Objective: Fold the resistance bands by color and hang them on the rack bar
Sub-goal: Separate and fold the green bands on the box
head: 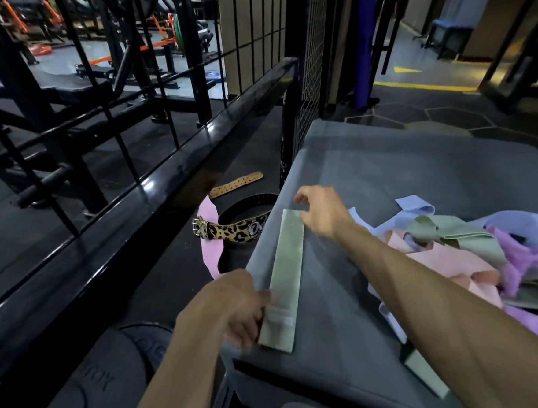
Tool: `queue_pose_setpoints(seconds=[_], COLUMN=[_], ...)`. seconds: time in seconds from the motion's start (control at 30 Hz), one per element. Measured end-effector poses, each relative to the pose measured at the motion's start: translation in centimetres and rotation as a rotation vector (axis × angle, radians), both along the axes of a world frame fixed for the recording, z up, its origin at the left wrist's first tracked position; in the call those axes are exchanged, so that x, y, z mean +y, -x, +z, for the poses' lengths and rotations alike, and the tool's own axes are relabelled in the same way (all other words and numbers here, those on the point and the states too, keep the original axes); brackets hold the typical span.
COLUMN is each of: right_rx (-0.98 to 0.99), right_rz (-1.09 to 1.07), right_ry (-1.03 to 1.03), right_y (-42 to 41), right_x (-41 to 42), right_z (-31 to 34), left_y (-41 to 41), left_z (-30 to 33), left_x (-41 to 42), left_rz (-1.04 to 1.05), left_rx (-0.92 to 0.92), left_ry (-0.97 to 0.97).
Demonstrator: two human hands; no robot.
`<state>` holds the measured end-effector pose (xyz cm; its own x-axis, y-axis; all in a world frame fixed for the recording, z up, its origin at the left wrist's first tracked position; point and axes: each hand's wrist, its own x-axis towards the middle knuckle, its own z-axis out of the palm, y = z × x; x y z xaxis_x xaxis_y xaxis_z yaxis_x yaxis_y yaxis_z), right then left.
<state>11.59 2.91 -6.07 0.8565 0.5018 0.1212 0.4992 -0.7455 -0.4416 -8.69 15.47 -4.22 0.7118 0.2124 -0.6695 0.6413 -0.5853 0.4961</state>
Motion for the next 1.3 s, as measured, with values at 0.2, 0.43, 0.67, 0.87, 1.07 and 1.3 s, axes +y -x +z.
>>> queue_pose_setpoints(seconds=[0.2, 0.43, 0.67, 0.87, 1.07, 1.3], right_rx=[0.089, -0.170, -0.270, -0.221, -0.177, -0.241], right_rz=[0.307, -0.108, -0.459, -0.492, -0.478, -0.587], right_ry=[0.195, -0.005, 0.158, 0.230, 0.205, -0.313], right_y=[7.3, 7.6, 5.2, 3.9, 3.8, 5.1], right_x=[-4.9, -15.0, -24.0, -25.2, -25.2, -25.2], right_z=[0.5, 3.9, 3.5, 1.7, 1.6, 5.3], left_y=[0.6, -0.7, -2.1, -3.0, -3.2, -2.9], left_z=[0.0, 0.1, 0.0, -0.4, -0.4, -0.1], left_x=[-0.3, -4.0, -6.4, -7.1, -8.0, -8.5], left_rz=[-0.278, -0.263, -0.309, -0.288, -0.275, -0.258], left_rx=[-0.332, -0.534, -0.636, -0.678, -0.724, -0.759], left_ry=[-0.270, -0.445, -0.506, -0.533, -0.511, -0.448])
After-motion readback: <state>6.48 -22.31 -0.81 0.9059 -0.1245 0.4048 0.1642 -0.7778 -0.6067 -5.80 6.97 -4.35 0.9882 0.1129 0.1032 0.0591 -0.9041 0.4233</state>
